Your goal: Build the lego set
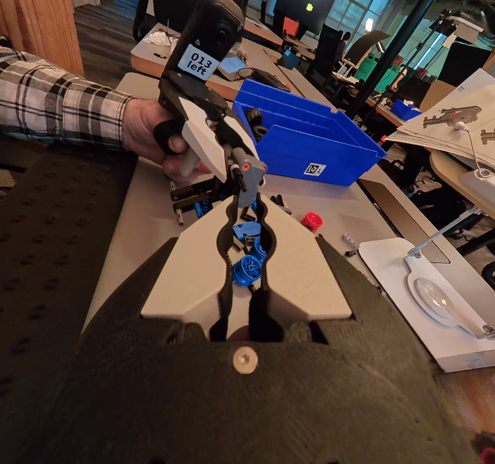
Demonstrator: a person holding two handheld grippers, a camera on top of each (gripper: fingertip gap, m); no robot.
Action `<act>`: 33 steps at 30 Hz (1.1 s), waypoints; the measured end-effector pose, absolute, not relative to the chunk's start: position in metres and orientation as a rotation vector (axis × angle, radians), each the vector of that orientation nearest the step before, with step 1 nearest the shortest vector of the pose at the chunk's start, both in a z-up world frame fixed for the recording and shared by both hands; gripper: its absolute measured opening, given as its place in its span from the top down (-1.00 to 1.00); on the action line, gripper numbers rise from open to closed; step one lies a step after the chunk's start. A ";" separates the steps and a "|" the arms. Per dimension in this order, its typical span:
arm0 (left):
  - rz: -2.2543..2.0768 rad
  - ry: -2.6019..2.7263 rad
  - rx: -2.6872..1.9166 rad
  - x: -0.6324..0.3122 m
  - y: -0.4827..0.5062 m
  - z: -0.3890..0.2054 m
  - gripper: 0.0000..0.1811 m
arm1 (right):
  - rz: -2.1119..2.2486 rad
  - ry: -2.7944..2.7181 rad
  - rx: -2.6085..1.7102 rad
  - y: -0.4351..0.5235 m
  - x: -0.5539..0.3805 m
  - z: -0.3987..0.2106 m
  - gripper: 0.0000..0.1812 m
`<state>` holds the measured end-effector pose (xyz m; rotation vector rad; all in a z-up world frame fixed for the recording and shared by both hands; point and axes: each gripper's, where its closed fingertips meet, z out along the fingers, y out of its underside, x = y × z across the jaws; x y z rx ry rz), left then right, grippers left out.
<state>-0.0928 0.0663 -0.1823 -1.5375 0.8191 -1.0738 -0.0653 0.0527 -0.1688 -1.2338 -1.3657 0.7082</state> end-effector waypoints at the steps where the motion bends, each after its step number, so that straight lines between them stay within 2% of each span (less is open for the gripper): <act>1: -1.066 0.816 -1.534 -0.094 0.067 -0.182 0.56 | 0.708 -1.362 -1.242 0.054 -0.065 -0.169 0.87; 20: -1.212 0.756 -1.429 -0.097 0.060 -0.161 0.56 | 0.863 -1.278 -1.215 0.042 -0.071 -0.149 0.83; 29: -1.255 0.804 -1.504 -0.082 0.054 -0.171 0.57 | 0.872 -1.292 -1.221 0.040 -0.076 -0.154 0.98; 32: -1.280 0.808 -1.500 -0.080 0.050 -0.169 0.43 | 0.919 -1.275 -1.258 0.043 -0.075 -0.155 0.99; 33: -1.265 0.804 -1.502 -0.080 0.052 -0.169 0.46 | 0.961 -1.250 -1.275 0.045 -0.074 -0.154 0.99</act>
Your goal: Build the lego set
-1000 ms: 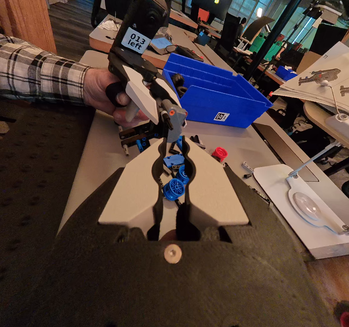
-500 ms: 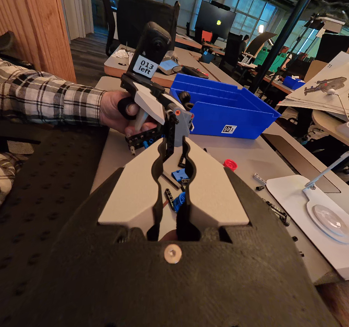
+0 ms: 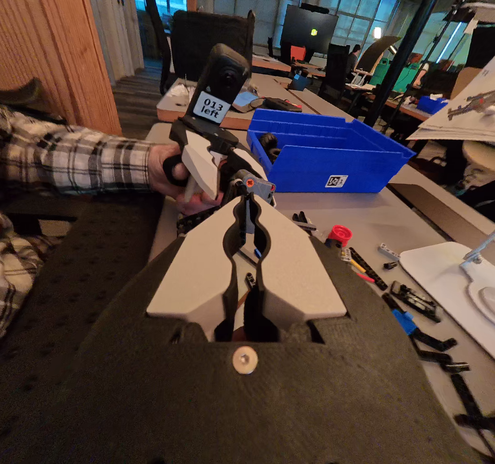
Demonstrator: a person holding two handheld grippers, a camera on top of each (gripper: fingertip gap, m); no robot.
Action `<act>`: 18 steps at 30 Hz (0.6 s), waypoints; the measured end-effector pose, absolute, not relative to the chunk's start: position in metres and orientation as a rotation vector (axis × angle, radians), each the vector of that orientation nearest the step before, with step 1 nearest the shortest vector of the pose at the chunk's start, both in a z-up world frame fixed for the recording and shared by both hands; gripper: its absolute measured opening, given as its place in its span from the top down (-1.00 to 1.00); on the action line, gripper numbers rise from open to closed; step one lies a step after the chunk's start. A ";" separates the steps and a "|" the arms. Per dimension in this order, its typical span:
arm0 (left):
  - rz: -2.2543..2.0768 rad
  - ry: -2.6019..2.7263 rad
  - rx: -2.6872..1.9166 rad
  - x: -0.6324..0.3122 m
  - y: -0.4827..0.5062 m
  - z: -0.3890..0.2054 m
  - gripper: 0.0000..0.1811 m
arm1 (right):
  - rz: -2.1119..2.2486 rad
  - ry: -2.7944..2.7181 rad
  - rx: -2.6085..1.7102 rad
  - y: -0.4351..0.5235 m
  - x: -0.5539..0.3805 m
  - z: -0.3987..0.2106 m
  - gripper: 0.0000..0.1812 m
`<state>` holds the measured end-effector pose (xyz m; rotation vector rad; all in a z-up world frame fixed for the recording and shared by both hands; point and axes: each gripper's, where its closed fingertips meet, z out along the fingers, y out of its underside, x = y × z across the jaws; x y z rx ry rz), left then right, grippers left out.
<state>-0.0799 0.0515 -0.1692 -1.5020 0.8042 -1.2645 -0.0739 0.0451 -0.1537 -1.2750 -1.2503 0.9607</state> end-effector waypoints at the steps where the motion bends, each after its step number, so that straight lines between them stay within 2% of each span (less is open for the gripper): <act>1: -1.245 0.801 -1.508 -0.081 0.053 -0.170 0.52 | 0.997 -1.228 -1.291 0.047 -0.073 -0.153 0.99; 5: -1.239 0.773 -1.501 -0.085 0.056 -0.165 0.57 | 1.046 -1.203 -1.335 0.053 -0.070 -0.156 1.00; 18: -1.259 0.744 -1.482 -0.087 0.057 -0.160 0.56 | 1.069 -1.199 -1.321 0.054 -0.072 -0.155 1.00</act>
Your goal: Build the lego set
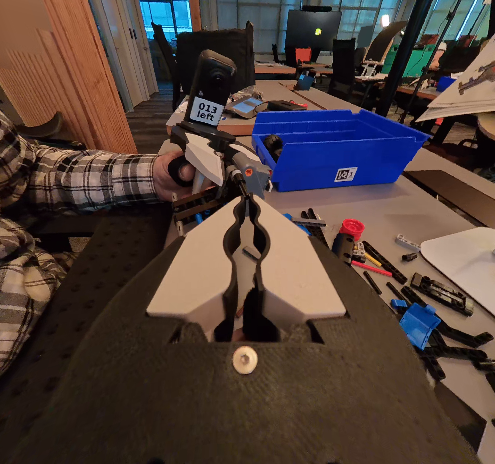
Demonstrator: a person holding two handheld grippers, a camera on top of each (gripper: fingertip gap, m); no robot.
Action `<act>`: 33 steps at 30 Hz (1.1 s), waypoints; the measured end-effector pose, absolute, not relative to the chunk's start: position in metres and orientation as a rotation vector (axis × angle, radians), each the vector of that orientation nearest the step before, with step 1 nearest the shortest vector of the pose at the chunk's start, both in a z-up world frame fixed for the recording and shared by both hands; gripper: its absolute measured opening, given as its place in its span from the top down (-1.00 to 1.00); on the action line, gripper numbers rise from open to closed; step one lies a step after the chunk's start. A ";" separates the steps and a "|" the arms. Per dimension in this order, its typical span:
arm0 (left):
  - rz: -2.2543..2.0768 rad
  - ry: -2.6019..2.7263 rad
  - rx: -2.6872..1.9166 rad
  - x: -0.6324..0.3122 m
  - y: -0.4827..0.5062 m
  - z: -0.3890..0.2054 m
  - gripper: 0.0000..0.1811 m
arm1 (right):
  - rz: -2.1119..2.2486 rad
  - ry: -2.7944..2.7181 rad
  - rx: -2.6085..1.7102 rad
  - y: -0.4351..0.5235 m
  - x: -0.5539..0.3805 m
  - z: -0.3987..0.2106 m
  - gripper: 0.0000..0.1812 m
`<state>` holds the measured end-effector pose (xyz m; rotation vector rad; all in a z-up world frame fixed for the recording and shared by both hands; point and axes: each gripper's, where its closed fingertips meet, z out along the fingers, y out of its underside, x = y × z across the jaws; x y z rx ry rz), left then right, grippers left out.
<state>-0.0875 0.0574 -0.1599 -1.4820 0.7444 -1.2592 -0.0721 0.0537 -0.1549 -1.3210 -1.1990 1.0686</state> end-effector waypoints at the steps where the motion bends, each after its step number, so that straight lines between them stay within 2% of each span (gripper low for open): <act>1: -1.252 0.745 -1.483 -0.088 0.058 -0.160 0.56 | 1.061 -1.198 -1.320 0.054 -0.072 -0.155 0.99; 33: -1.237 0.778 -1.497 -0.086 0.057 -0.167 0.57 | 0.959 -1.257 -1.301 0.053 -0.075 -0.161 0.96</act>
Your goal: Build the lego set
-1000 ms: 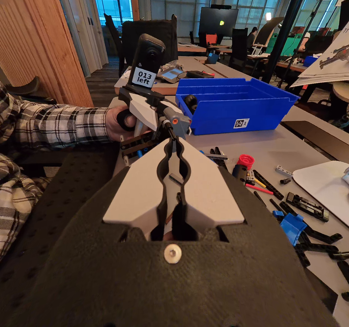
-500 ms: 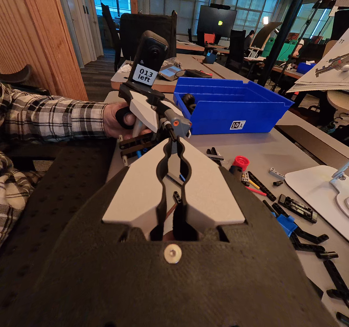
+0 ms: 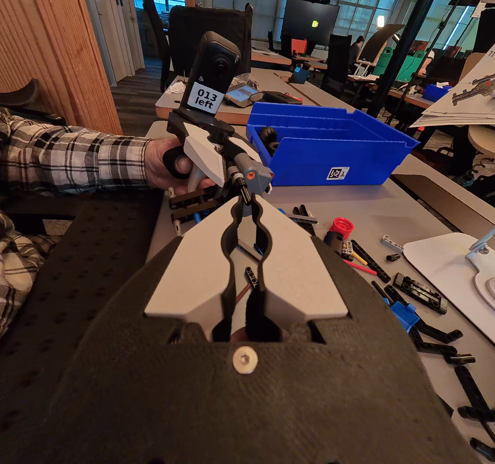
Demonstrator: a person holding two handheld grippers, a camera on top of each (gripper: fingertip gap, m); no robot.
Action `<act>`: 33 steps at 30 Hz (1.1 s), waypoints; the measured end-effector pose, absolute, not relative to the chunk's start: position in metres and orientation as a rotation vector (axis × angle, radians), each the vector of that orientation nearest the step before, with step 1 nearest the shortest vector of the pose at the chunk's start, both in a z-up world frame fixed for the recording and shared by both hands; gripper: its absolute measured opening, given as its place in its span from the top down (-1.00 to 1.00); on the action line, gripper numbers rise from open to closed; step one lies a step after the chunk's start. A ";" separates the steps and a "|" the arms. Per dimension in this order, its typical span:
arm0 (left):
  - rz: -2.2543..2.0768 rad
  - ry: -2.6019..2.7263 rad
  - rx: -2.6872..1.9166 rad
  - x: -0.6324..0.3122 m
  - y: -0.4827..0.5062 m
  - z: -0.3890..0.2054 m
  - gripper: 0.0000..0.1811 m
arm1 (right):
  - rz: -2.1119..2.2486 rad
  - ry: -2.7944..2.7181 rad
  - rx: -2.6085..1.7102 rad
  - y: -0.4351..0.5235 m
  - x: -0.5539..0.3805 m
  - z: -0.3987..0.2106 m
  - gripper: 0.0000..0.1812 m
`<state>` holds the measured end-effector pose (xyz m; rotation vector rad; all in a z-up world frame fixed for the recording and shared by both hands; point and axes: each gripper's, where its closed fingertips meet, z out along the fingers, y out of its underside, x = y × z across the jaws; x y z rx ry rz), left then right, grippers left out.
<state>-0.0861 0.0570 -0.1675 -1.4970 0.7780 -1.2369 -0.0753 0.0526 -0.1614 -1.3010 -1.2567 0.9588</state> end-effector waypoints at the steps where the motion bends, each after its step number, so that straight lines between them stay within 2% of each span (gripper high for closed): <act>1: -1.236 0.778 -1.498 -0.086 0.057 -0.168 0.57 | 0.957 -1.257 -1.302 0.053 -0.075 -0.162 0.96; 33: -1.092 0.762 -1.481 -0.093 0.067 -0.166 0.57 | 0.919 -1.248 -1.329 0.059 -0.071 -0.167 0.95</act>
